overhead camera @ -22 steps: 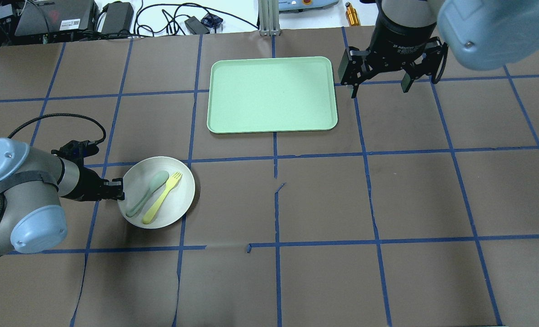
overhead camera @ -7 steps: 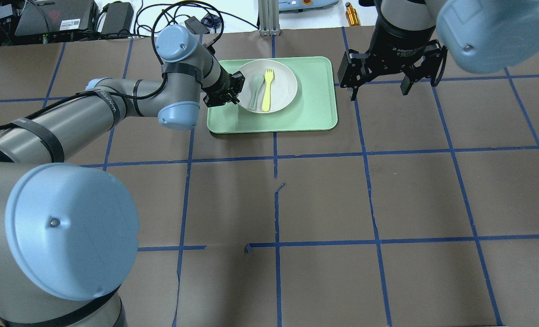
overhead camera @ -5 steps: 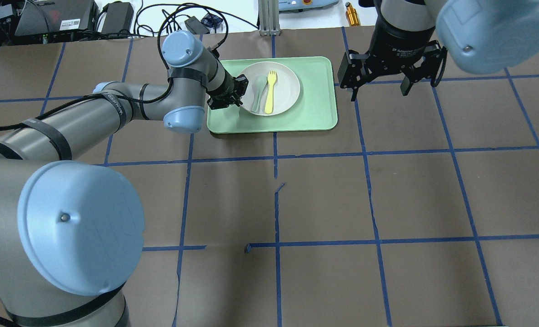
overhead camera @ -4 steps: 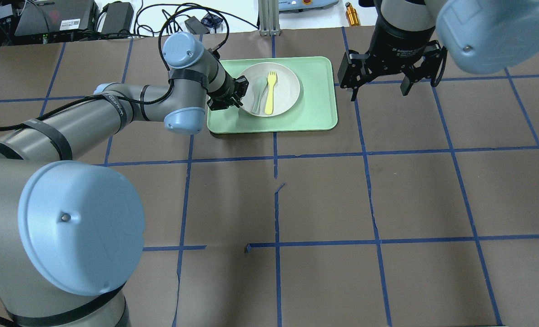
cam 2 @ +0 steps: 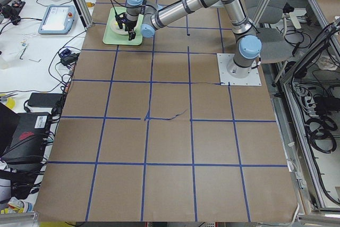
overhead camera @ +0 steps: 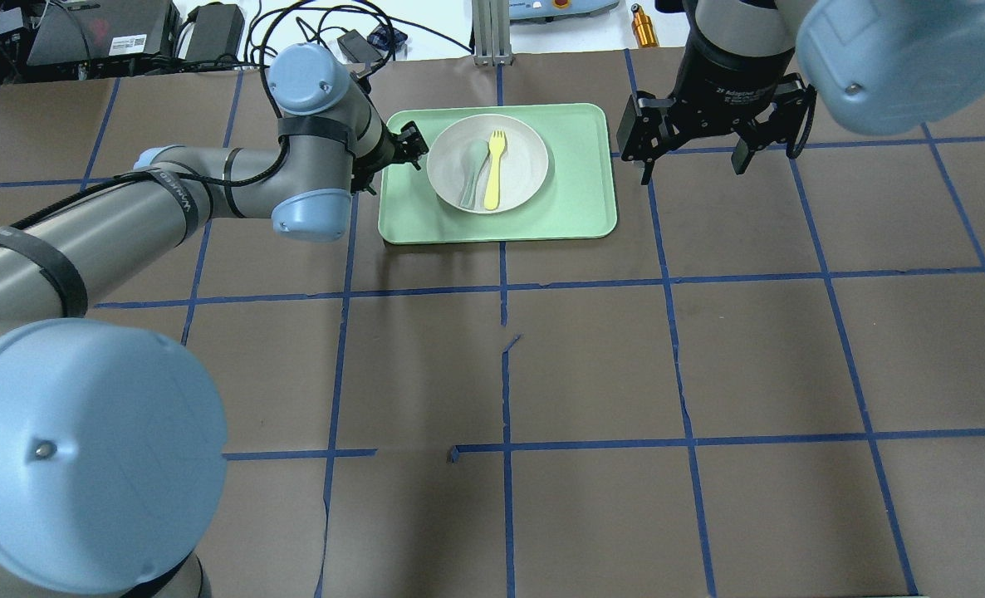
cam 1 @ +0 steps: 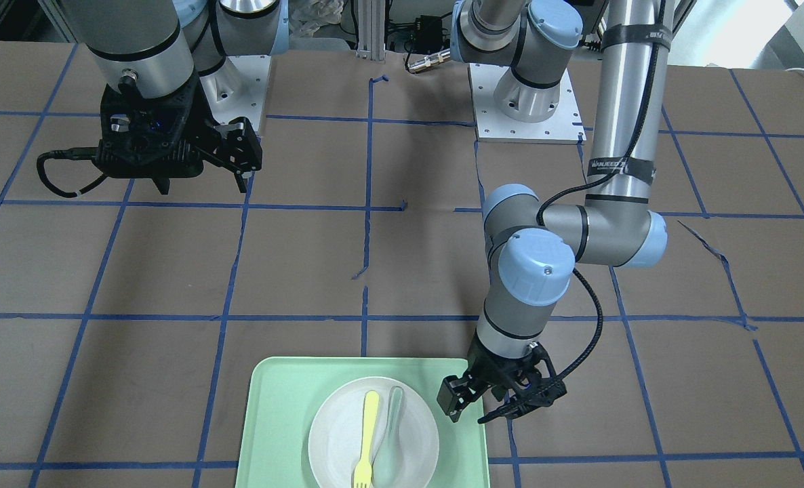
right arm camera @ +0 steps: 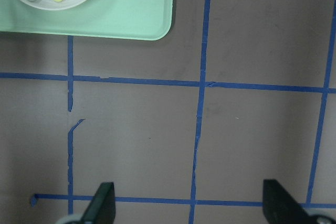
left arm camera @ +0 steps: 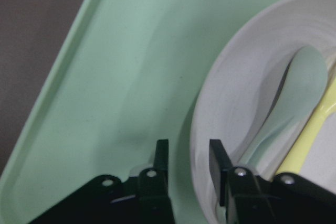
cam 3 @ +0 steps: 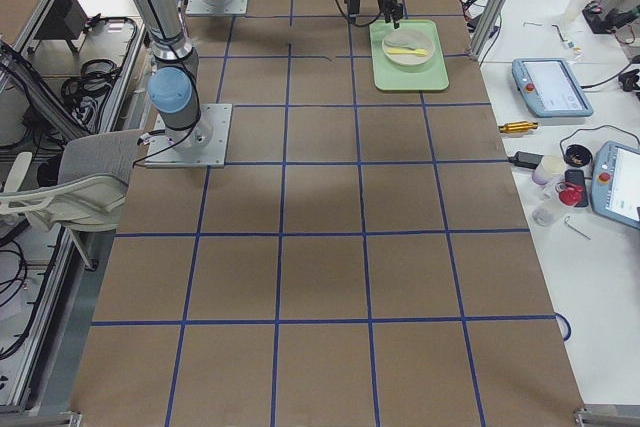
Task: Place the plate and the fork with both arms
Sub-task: 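Open the left gripper and raise it back from the tray, then lower the right gripper into the plate over the yellow fork, then close the right gripper on the yellow fork handle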
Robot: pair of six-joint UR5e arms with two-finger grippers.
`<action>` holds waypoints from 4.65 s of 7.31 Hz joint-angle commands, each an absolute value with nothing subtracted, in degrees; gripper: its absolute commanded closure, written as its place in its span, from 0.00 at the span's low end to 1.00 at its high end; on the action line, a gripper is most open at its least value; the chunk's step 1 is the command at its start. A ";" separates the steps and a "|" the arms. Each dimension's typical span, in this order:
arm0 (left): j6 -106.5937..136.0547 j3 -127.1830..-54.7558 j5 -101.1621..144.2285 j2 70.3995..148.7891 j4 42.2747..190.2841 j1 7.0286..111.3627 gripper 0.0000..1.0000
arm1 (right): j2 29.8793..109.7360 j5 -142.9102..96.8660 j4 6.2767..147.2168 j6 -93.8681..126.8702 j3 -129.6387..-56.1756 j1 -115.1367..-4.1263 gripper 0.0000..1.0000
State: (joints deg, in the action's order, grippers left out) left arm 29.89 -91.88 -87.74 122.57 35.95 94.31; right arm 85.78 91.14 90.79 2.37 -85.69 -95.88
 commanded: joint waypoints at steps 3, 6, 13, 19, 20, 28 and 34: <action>16.63 -91.23 -89.28 102.89 63.45 92.20 0.00 | 85.52 91.06 91.49 2.37 -85.69 -95.80 0.00; 15.82 -92.37 -92.64 90.82 78.88 92.72 0.00 | 85.43 91.05 91.67 2.63 -85.61 -95.80 0.00; 9.67 -92.99 -88.51 89.91 84.02 92.72 0.00 | 69.48 92.46 106.95 12.20 -78.35 -105.01 0.00; 8.26 -94.22 -88.42 89.03 83.94 92.81 0.00 | 46.78 92.54 118.89 15.12 -64.95 -107.40 0.01; 8.26 -94.22 -88.50 89.03 83.85 92.73 0.00 | 45.37 92.37 121.09 15.20 -64.95 -107.40 0.02; 8.35 -94.31 -88.51 88.95 83.76 92.72 0.00 | 41.40 88.86 120.50 14.33 -66.80 -107.40 0.21; 8.35 -94.31 -88.51 88.95 83.76 92.72 0.00 | 41.22 88.86 120.50 14.06 -66.88 -107.40 0.58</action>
State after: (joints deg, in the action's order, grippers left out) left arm 8.35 -94.31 -88.51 88.97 83.76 92.72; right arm 41.28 88.86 120.44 14.07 -66.88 -107.45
